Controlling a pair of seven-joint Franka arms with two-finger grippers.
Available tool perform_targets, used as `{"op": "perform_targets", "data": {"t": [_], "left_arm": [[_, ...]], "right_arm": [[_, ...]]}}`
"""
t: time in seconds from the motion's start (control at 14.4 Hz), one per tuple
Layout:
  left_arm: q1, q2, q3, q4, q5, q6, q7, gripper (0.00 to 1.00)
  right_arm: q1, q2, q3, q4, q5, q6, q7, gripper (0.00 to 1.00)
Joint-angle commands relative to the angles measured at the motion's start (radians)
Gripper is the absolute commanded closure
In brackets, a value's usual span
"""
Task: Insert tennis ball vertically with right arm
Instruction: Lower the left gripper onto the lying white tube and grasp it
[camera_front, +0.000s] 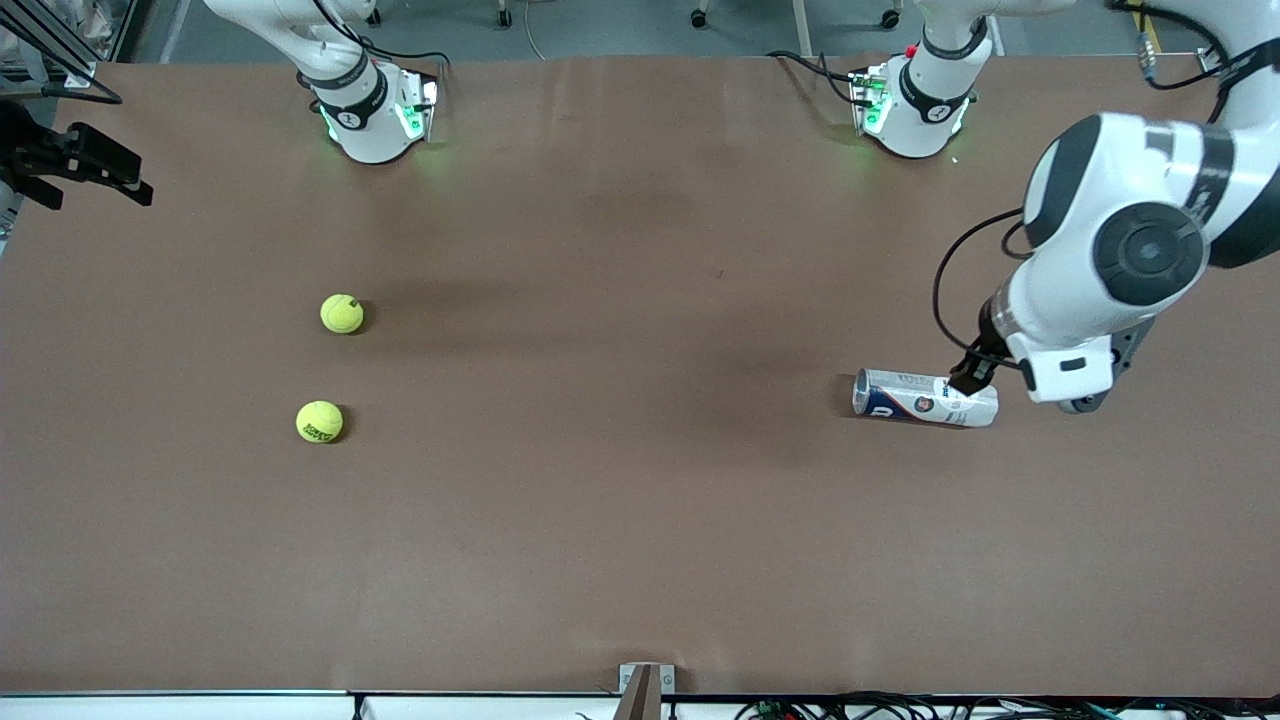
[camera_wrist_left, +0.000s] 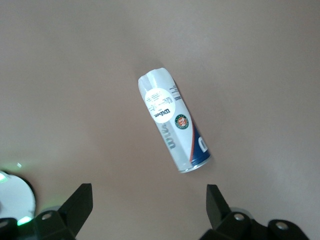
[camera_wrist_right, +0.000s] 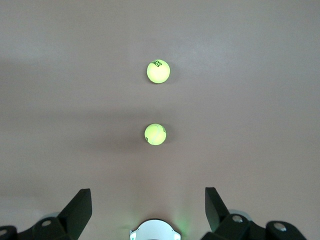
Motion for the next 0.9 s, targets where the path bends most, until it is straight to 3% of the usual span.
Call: {"op": "perform_targets", "data": {"t": [0.0,0.21,0.42,0.83], "left_arm": [[0.006,0.022,-0.001,-0.004,0.047,0.056,-0.161,0.00],[0.014,0.012,-0.001,-0.091,0.082,0.174,-0.323,0.00],[0.015,-0.007,-0.001,-0.174,0.132,0.194,-0.439,0.00],[0.011,-0.034,-0.001,-0.384,0.271,0.397,-0.694,0.00]], "right_arm": [[-0.006,-0.015,0.008,0.001,-0.007,-0.003,0.009,0.00],[-0.003,-0.013,0.008,0.038,-0.007,-0.004,0.022,0.00],[-0.019,0.017,0.002,0.035,-0.010,-0.001,0.019,0.00],[-0.076,0.244,-0.004,0.061,-0.015,0.049,0.003,0.00]]}}
